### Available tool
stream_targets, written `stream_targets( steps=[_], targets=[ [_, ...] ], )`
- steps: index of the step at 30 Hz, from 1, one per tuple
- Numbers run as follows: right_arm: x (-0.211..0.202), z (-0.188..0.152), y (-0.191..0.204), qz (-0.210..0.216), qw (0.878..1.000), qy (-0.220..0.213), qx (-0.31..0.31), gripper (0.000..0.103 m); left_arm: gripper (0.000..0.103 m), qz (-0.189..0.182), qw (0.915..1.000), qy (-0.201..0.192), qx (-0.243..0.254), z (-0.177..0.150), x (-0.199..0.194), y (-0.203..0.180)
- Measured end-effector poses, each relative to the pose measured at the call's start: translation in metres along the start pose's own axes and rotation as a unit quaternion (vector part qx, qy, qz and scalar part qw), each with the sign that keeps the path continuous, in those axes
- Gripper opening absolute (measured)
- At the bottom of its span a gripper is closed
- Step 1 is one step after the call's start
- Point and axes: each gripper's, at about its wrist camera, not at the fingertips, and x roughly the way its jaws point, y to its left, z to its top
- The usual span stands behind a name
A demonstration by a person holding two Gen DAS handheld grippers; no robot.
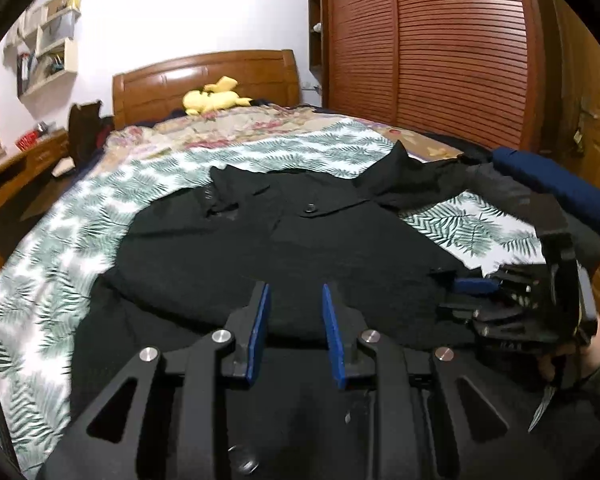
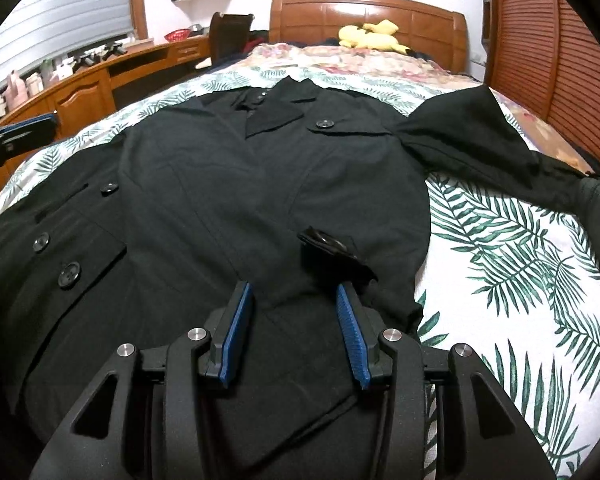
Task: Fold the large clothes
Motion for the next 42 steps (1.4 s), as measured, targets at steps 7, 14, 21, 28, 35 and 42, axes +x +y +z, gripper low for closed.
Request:
stream_targets(
  steps=[7,14,21,28,35,42],
  targets=[
    [-0.001,-0.001,0.001,0.0,1.0,-0.003,0.001,0.044,0.025,-0.019,0.9997,-0.011,-0.008,0.026,0.041,-0.011],
    [0.0,0.0,0.001,0.005,1.0,0.0,0.007,0.044,0.025,-0.017,0.9997,-0.014,-0.003,0.033,0.075,-0.007],
    [-0.002,0.001,0.0,0.006,1.0,-0.005,0.005,0.044,0.025,-0.016,0.9998,-0.008,-0.006,0.022,0.094,-0.002],
    [-0.03,0.018,-0.02,0.015,0.998,-0.034,0.05,0.045,0.025,-0.01,0.9996,-0.023,0.014,0.016,0.09,-0.011],
    [-0.044,0.067,-0.071,-0.06,0.996,-0.05,0.05,0.06,0.025,-0.028,0.9992,-0.028,0.009,0.017,0.087,-0.009],
    [-0.003,0.108,-0.158,-0.102,0.989,-0.024,0.103,0.06,0.025,-0.037,0.9986,-0.036,-0.006,0.018,0.085,-0.003]
  ],
)
